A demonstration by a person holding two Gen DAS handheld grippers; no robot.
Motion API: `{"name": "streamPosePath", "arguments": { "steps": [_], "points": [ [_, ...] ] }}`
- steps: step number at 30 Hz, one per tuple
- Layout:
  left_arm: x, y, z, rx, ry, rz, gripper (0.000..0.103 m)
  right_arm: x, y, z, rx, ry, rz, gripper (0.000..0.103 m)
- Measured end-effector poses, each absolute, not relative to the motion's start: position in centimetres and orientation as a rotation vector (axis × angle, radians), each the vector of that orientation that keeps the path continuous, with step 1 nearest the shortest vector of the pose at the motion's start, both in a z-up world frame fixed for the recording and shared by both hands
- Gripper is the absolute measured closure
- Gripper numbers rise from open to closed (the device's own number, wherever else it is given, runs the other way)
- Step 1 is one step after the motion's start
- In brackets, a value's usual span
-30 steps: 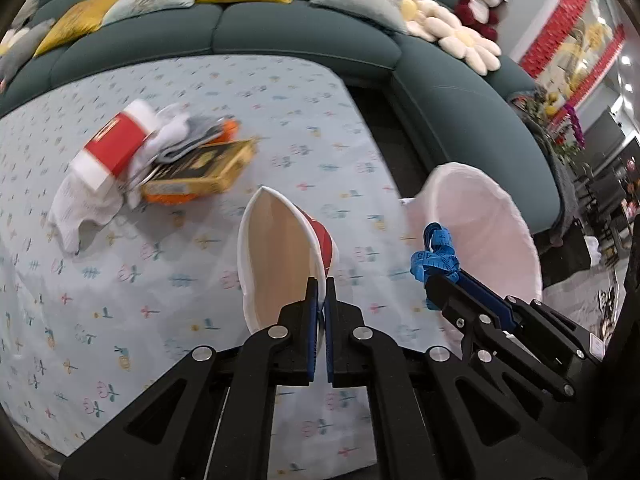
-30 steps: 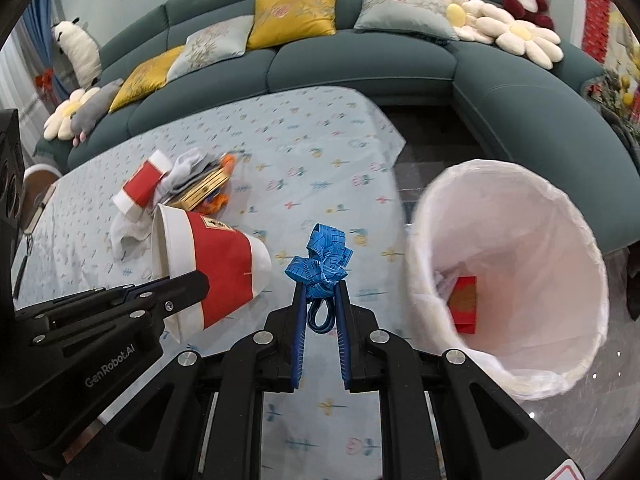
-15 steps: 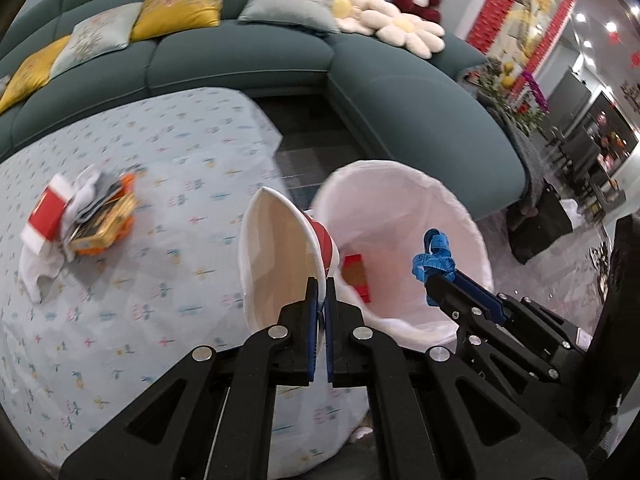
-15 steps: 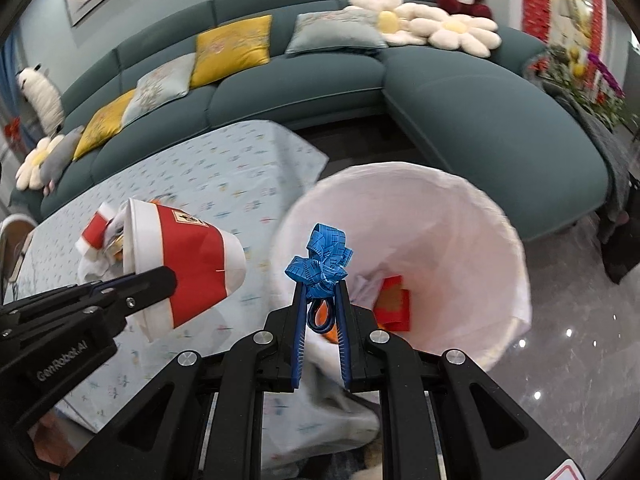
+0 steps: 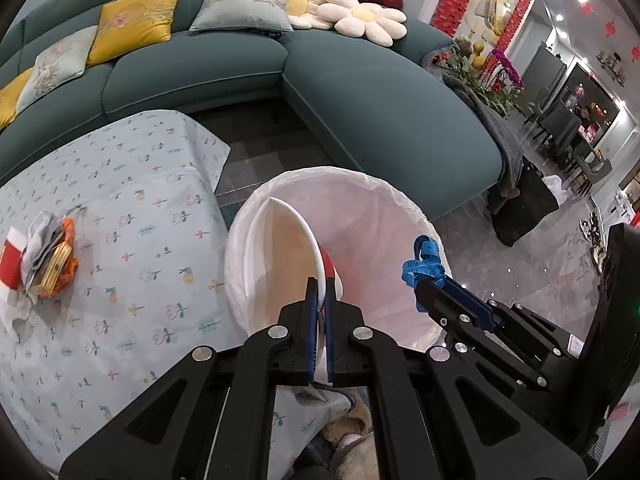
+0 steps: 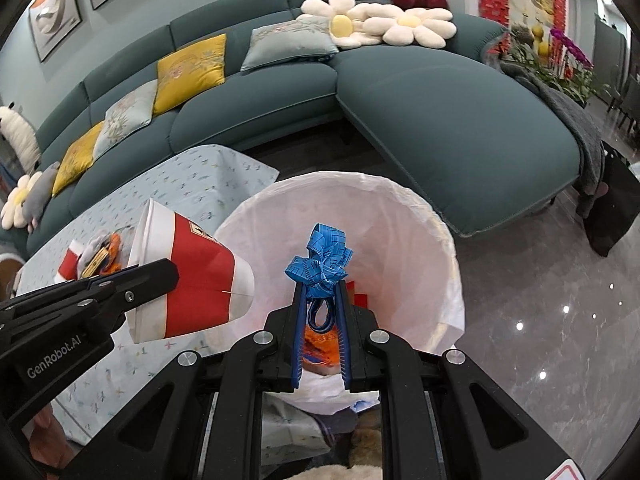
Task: Collect trash
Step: 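Carry the cup and blue ribbon over the white wastebasket with both grippers, then open both grippers to drop the cup and ribbon into the wastebasket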
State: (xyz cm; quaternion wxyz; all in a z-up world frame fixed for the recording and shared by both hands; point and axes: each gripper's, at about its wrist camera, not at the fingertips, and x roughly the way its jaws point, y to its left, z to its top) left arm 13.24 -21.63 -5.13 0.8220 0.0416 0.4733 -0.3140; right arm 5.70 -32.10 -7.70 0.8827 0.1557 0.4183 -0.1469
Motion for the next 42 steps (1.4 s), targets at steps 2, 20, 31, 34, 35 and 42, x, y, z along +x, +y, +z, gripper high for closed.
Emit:
{"name": "streamPosePath", "arguments": {
  "steps": [2,20,31,34,35,42],
  "points": [
    [13.5,-22.1,-5.2,0.093,1.009,-0.67,0.1,5.8,-32.7,-8.0,0.341,0.873,-0.311,0.09],
    [14.3,-23.0,-5.9,0.083,1.022,-0.653,0.099,6.7,-32.9,-8.7,0.338,0.881,-0.334,0.086],
    [14.1,-21.5,-5.3,0.073,1.018,-0.626,0.099,6.8,-31.8,-7.9,0.279,0.873,-0.342,0.085],
    [14.2,-20.6,-5.0,0.062,1.013,-0.614,0.099,6.9,-31.1,-7.4,0.272,0.868,-0.33,0.085],
    [14.2,-20.2,-4.9,0.057,1.011,-0.608,0.099,7.0,-30.7,-7.2,0.268,0.867,-0.323,0.085],
    [14.3,-16.9,-4.0,0.023,0.996,-0.564,0.099,7.4,-28.1,-5.9,0.23,0.858,-0.282,0.085]
  ]
}}
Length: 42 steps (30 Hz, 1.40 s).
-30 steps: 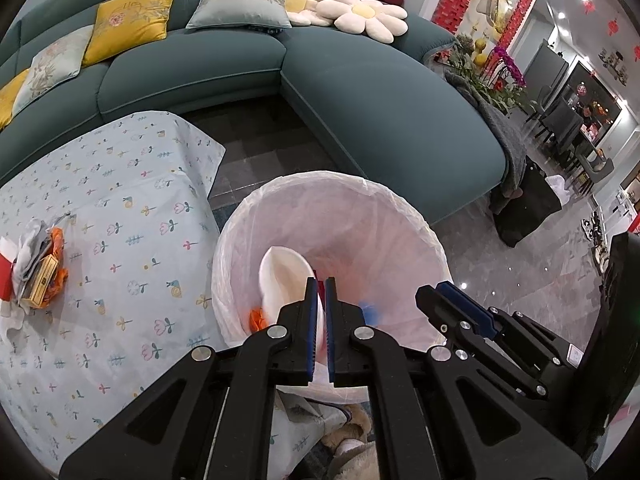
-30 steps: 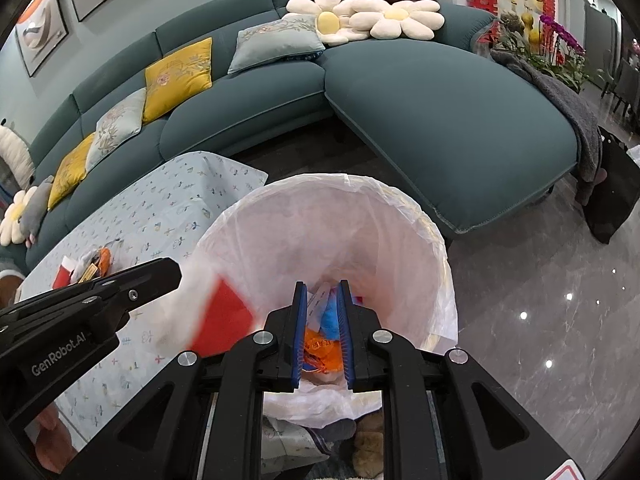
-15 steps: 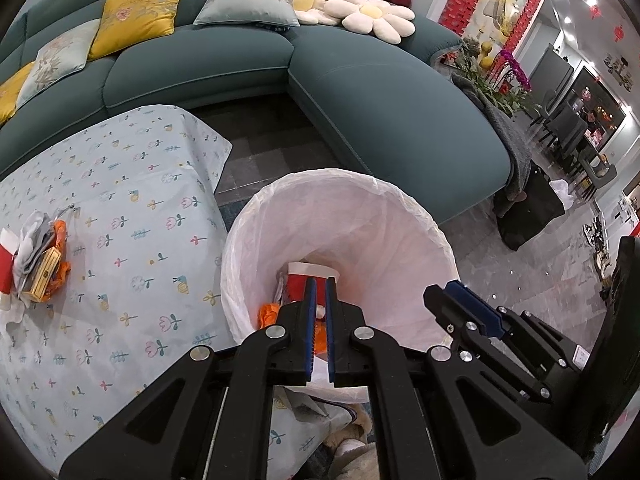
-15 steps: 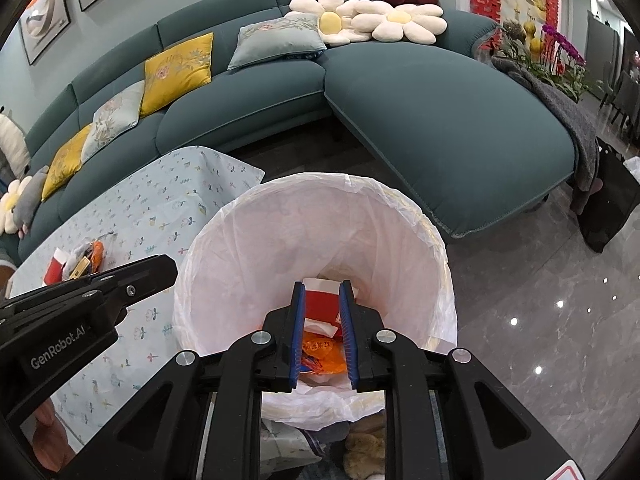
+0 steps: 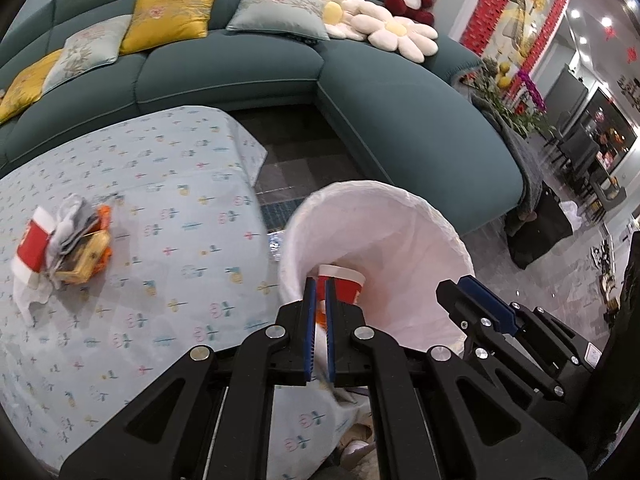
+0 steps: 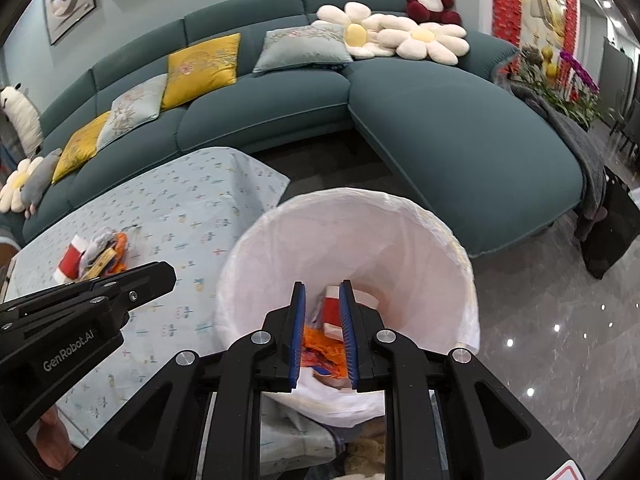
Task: Collect trash
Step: 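Open both grippers to drop the cup and ribbon into the wastebasket, then move both open grippers back over the trash pile on the table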
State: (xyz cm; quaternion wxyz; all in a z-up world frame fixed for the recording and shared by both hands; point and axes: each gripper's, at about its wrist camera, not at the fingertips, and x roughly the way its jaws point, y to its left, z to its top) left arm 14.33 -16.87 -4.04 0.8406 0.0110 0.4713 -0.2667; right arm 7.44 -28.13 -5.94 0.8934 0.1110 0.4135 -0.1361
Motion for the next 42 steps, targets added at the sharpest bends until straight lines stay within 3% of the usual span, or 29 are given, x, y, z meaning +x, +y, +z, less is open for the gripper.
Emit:
{"name": "streamPosePath", "arguments": {
  "steps": [4,8,12,18,22,37,42],
  "points": [
    [14.4,-14.6,-3.7,-0.001,0.992,-0.531,0.096,7.7,-26.3,-5.1,0.206,0.845,-0.268,0.07],
    [14.5,-11.8,-3.4,-0.03,0.984,-0.486,0.089,8.1,-24.3,-4.4,0.178,0.844,-0.242,0.069],
    [14.7,-8.9,-3.2,-0.052,0.977,-0.44,0.078,8.4,-22.3,-3.8,0.155,0.839,-0.219,0.06],
    [15.0,-4.2,-3.4,-0.079,0.966,-0.361,0.071,9.1,-18.9,-3.4,0.118,0.848,-0.173,0.057],
    [14.9,-1.3,-3.4,-0.084,0.956,-0.299,0.06,9.5,-16.3,-3.1,0.083,0.848,-0.145,0.049],
    [15.6,9.0,-4.3,-0.146,0.933,-0.117,0.033,11.8,-8.5,-4.0,0.019,0.875,-0.043,0.027],
    [16.5,11.0,-4.6,-0.168,0.932,-0.081,0.025,13.3,-6.9,-4.8,0.012,0.896,-0.001,0.026]
  ]
}}
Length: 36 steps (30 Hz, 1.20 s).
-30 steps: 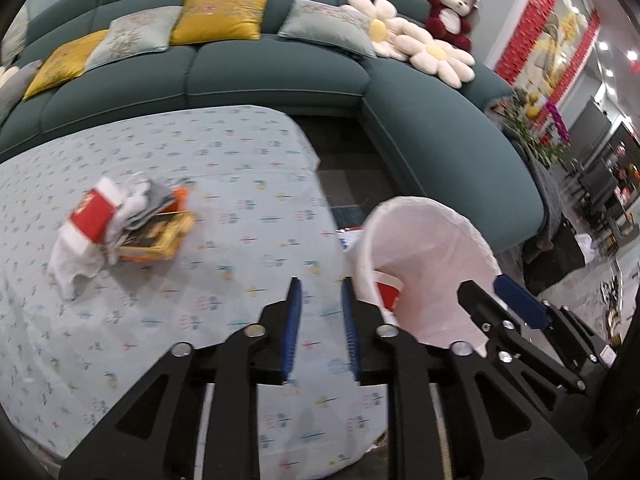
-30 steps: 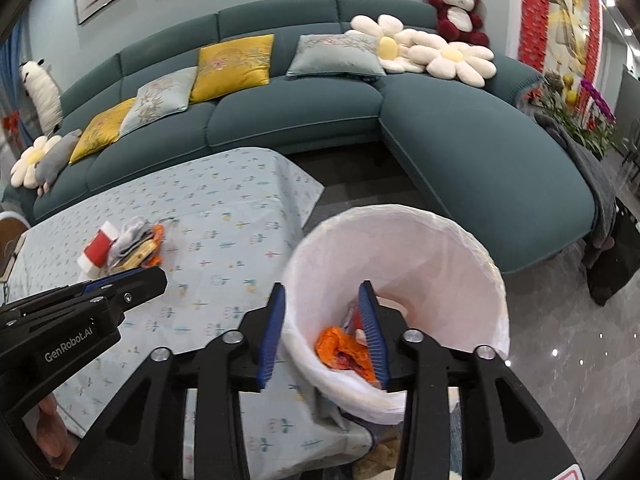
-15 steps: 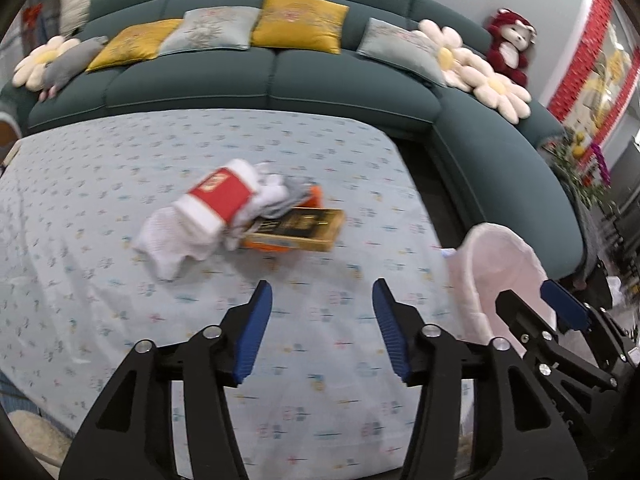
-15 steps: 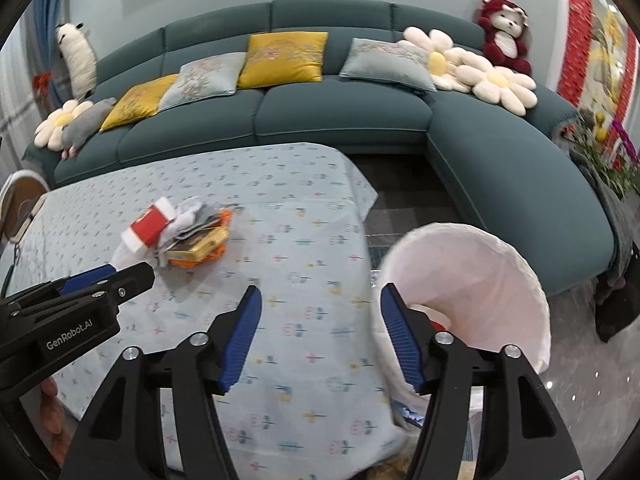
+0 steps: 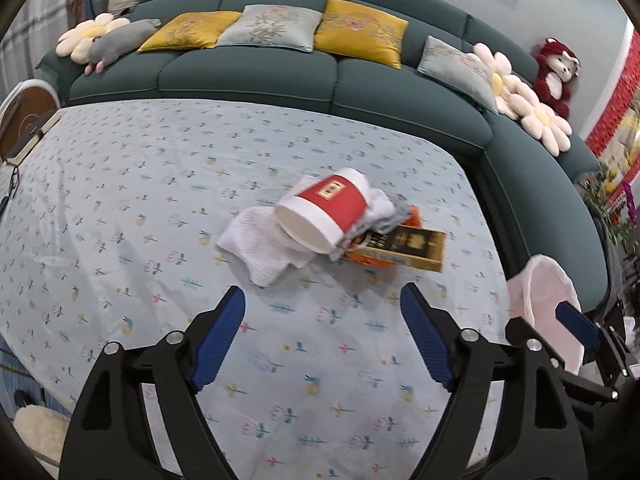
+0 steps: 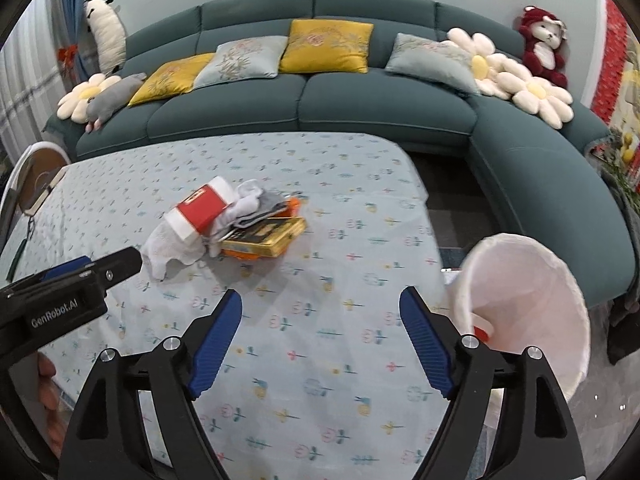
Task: Collect trash
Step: 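Move both open grippers back over the trash pile on the table, then grasp the second red-and-white cup with the left gripper while the right grasps the gold box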
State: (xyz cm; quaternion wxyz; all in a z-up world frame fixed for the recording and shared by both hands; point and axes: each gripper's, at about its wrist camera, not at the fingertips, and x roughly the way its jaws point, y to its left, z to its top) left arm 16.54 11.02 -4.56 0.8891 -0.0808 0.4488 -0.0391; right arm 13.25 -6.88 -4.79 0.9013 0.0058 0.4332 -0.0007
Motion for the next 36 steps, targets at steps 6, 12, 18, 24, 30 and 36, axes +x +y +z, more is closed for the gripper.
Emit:
{"name": "streamPosePath", "arguments": {
  "steps": [6,12,18,24,30,36],
  "points": [
    [18.8,11.9,-5.2,-0.179,0.943,-0.08,0.023,15.6,-5.7,-6.0,0.031,0.926,0.037,0.026],
    [21.9,11.5,-6.4,-0.207,0.976,-0.105,0.023,18.6,-5.0,-7.1,0.043,0.946,0.059,0.026],
    [24.4,10.8,-8.1,-0.247,1.018,-0.113,0.027,21.1,-5.3,-8.2,0.078,0.972,0.063,0.026],
    [26.3,10.6,-10.0,-0.281,1.068,-0.11,0.043,23.0,-5.5,-9.8,0.102,1.008,0.082,0.033],
    [27.1,10.5,-10.8,-0.325,1.095,-0.15,0.074,24.1,-5.8,-11.4,0.176,1.056,0.127,0.044],
    [26.9,9.9,-10.6,-0.313,1.084,-0.185,0.096,24.5,-5.7,-12.0,0.238,1.073,0.168,0.054]
  ]
}}
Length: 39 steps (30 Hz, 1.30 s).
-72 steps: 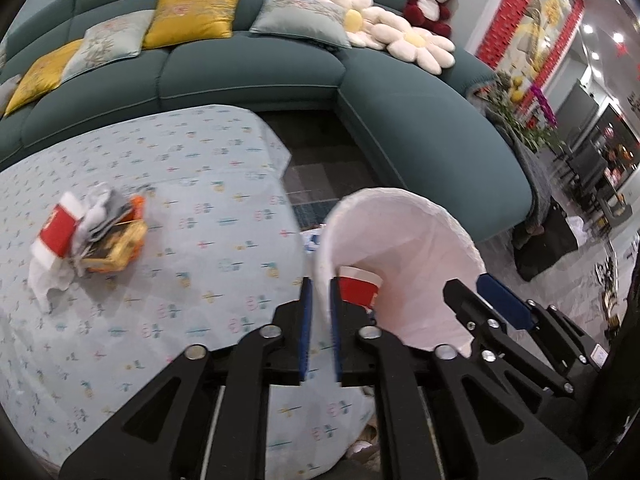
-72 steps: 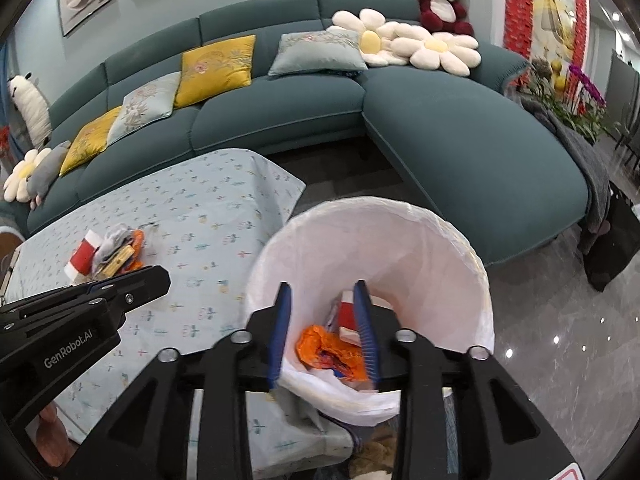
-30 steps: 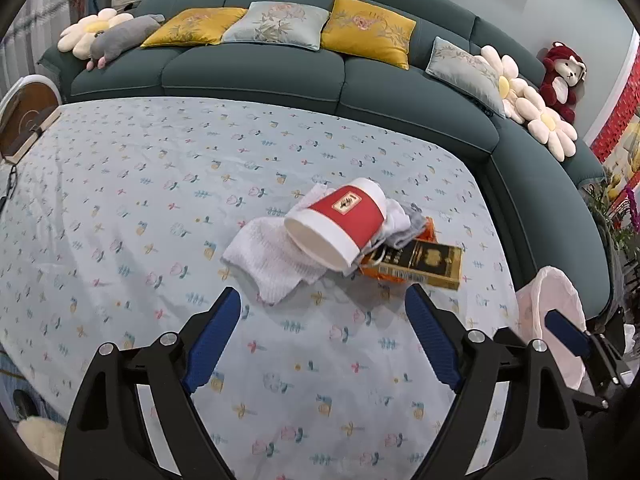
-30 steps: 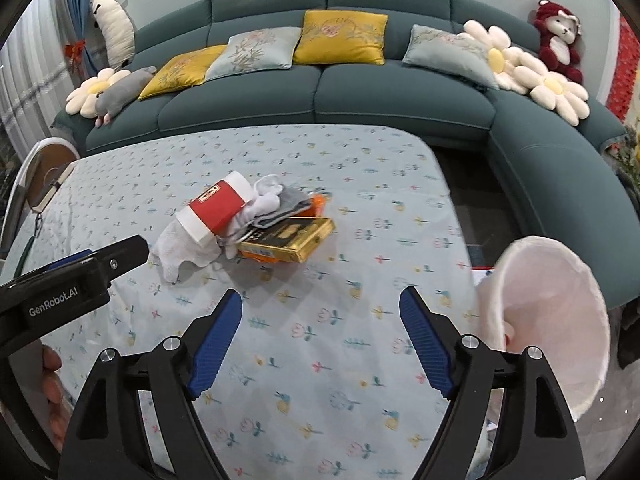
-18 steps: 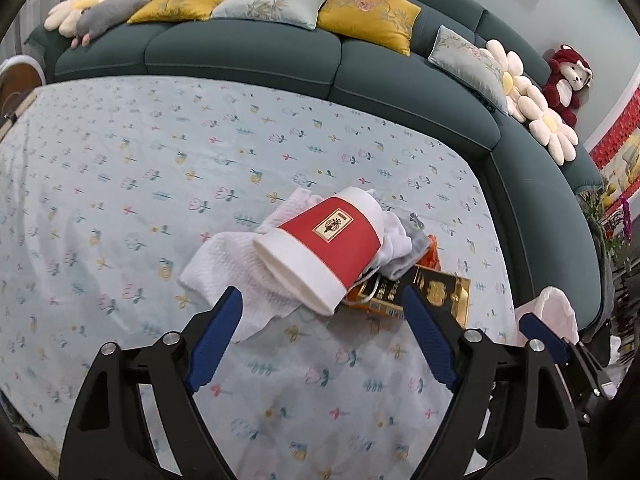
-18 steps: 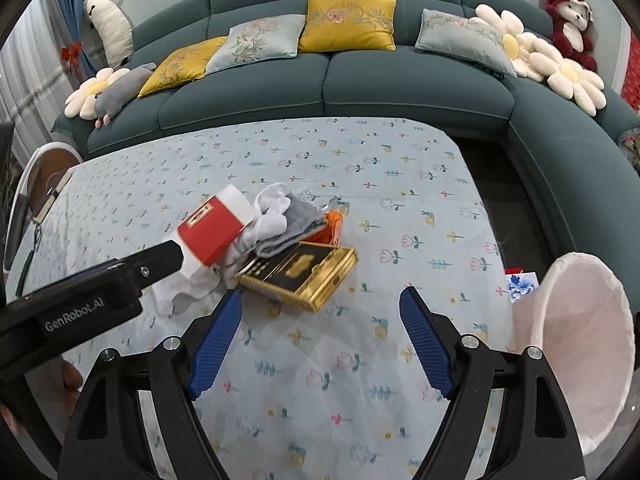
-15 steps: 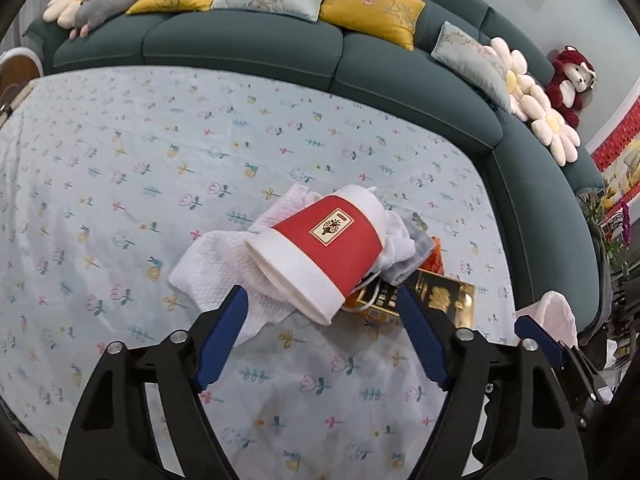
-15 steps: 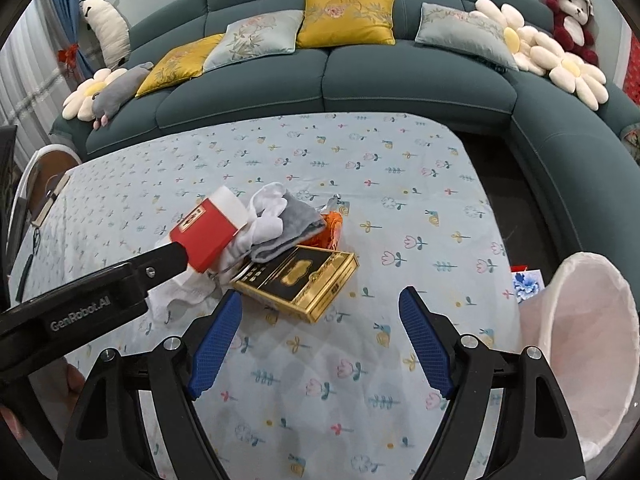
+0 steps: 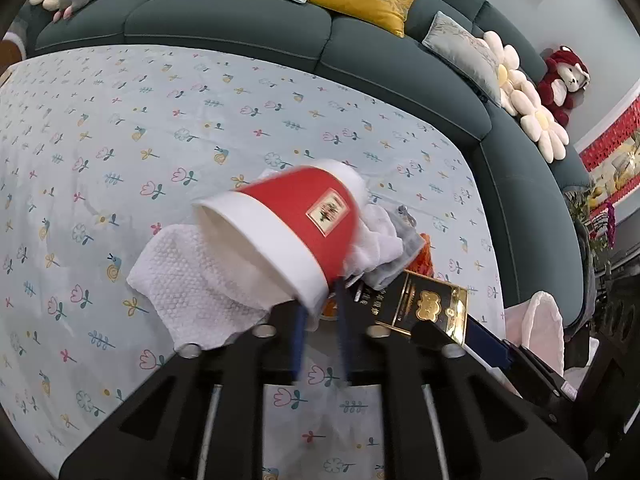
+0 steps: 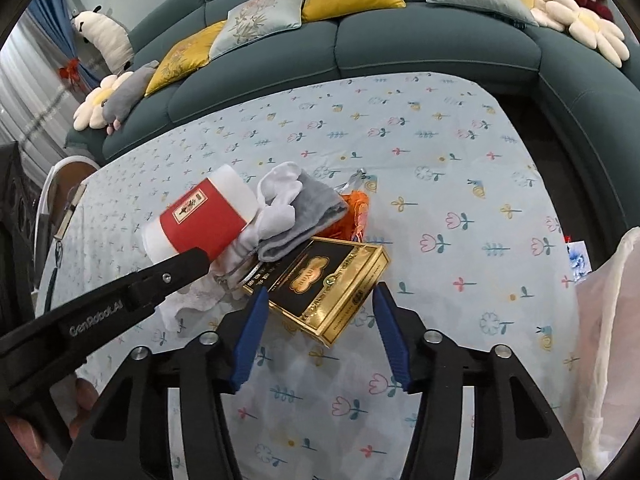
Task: Collect trash
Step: 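Grasp the second red-and-white cup with the left gripper while the right grasps the gold box, then carry the cup and gold box over the wastebasket with both grippers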
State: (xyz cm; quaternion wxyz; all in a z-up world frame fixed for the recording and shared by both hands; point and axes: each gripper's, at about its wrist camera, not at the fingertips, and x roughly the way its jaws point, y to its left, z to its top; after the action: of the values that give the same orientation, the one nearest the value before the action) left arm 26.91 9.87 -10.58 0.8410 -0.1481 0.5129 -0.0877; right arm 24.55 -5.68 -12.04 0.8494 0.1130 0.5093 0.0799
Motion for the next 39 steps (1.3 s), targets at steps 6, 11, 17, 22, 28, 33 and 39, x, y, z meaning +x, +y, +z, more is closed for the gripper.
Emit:
{"name": "streamPosePath", "arguments": {
  "steps": [6,11,17,22,28,33,39],
  "points": [
    [26.6,9.6,-10.2,-0.288,1.072,-0.186,0.098,24.5,-5.9,-12.6,0.298,1.085,0.204,0.064],
    [26.0,9.5,-9.5,-0.274,1.058,-0.184,0.099,23.9,-6.4,-12.2,0.336,1.069,0.222,0.077],
    [24.9,9.0,-7.8,-0.27,1.027,-0.195,0.101,22.7,-6.9,-10.1,0.329,1.021,0.226,0.087],
    [23.6,8.0,-6.1,-0.265,0.998,-0.214,0.101,21.4,-7.7,-8.2,0.328,0.982,0.221,0.091],
    [21.7,5.8,-3.7,-0.247,0.962,-0.257,0.101,19.2,-9.3,-6.1,0.339,0.932,0.203,0.091],
    [20.0,3.3,-2.0,-0.218,0.94,-0.303,0.101,17.3,-11.4,-4.3,0.35,0.887,0.174,0.091],
    [18.2,-0.7,-0.3,-0.173,0.918,-0.365,0.101,14.8,-14.7,-2.3,0.358,0.841,0.12,0.091]
  ]
}}
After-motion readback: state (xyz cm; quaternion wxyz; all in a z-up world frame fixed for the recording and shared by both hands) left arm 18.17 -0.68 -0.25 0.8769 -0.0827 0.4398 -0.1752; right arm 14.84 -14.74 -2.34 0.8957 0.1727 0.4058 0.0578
